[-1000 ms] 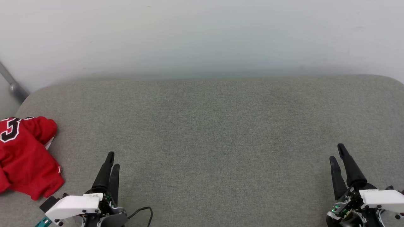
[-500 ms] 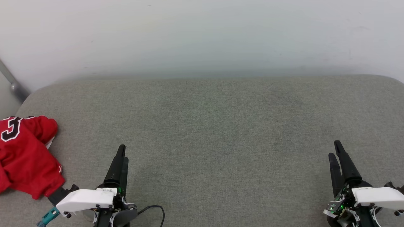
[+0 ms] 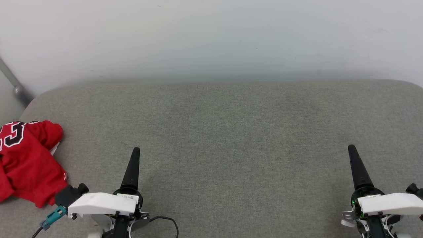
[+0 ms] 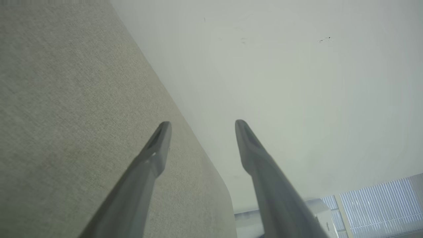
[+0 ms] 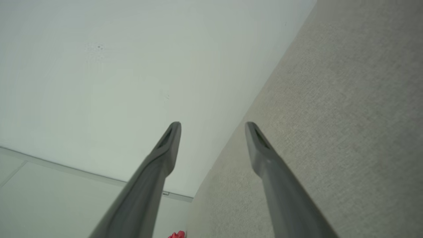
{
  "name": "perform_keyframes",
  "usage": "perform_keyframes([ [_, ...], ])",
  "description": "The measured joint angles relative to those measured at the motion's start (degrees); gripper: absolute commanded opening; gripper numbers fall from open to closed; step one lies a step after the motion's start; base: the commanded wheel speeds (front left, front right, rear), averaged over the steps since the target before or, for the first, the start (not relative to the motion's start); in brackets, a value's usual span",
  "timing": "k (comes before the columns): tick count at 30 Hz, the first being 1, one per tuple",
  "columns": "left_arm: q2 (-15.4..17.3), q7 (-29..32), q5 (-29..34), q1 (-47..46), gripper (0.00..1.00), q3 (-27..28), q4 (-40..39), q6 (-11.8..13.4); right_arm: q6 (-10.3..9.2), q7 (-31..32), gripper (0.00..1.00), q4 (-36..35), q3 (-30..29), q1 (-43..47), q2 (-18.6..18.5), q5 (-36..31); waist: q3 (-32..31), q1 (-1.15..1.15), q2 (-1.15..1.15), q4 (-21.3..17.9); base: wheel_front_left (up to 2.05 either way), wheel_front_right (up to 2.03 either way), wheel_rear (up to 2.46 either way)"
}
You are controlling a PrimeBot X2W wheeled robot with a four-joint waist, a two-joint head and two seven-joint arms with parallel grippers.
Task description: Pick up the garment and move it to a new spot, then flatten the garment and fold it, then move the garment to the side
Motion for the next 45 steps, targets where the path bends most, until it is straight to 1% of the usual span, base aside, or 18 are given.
perform_keyframes([
  [4, 0.00, -0.92, 3.80, -0.05, 1.00, -0.66, -0.07, 0.03, 0.00, -0.83, 1.00, -0.02, 0.05, -0.01, 0.08, -3.91, -0.07, 0.00, 0.00, 0.04, 0.00, 0.00, 0.00],
  [12, 0.01, -2.45, 11.74, -0.38, 1.00, -2.91, -0.05, 1.02, 0.00, -2.42, 1.00, 0.04, -0.09, -0.01, 0.12, -13.57, -0.23, 0.00, 0.00, 0.18, 0.00, 0.00, 0.00],
  [23, 0.01, -4.37, 22.80, -1.42, 1.00, -5.30, 1.23, 2.98, 0.00, -4.19, 1.00, 0.01, 0.46, -0.02, 0.15, -22.42, -0.45, 0.00, 0.00, 0.36, 0.00, 0.00, 0.00],
  [26, 0.02, -4.88, 26.14, -1.54, 1.00, -5.69, 1.33, 3.08, 0.00, -4.19, 1.00, -0.05, 0.42, -0.03, 0.16, -25.55, -0.51, 0.00, 0.00, 0.42, 0.00, 0.00, 0.00],
  [28, 0.08, -5.19, 28.46, -1.62, 1.00, -5.90, 1.41, 3.64, 0.00, -4.17, 1.00, -0.27, 0.30, -0.03, 0.16, -28.37, -0.57, 0.00, 0.00, 0.48, 0.00, 0.00, 0.00],
  [29, 0.16, -5.32, 29.66, -1.79, 1.00, -6.02, 1.44, 4.00, 0.00, -4.15, 1.00, -0.44, 0.21, -0.03, 0.16, -29.88, -0.58, 0.00, 0.00, 0.49, 0.00, 0.00, 0.00],
  [30, 0.37, -5.58, 32.00, -2.15, 1.00, -6.24, 1.42, 4.48, 0.00, -3.67, 1.00, -0.80, 0.07, -0.03, 0.16, -33.00, -0.59, 0.00, 0.00, 0.51, 0.00, 0.00, 0.00],
  [34, 0.65, -6.25, 36.26, -2.27, 1.00, -7.14, 1.31, 5.19, 0.00, -3.04, 1.00, -1.57, -0.34, -0.03, 0.18, -38.74, -0.59, 0.00, 0.00, 0.56, 0.00, 0.00, 0.00],
  [40, 1.40, -7.05, 41.96, -2.44, 1.00, -7.91, 1.23, 6.24, 0.01, -1.79, 1.00, -2.99, -0.70, 0.00, 0.18, -44.79, -0.41, 0.00, 0.00, 0.61, 0.00, 0.00, 0.00],
  [45, 2.04, -7.86, 45.81, -2.68, 1.00, -8.62, 1.27, 7.01, 0.01, -1.10, 1.00, -3.88, -0.78, 0.85, 0.18, -48.45, -0.37, 0.00, 0.00, 0.71, 0.00, 0.00, 0.00],
])
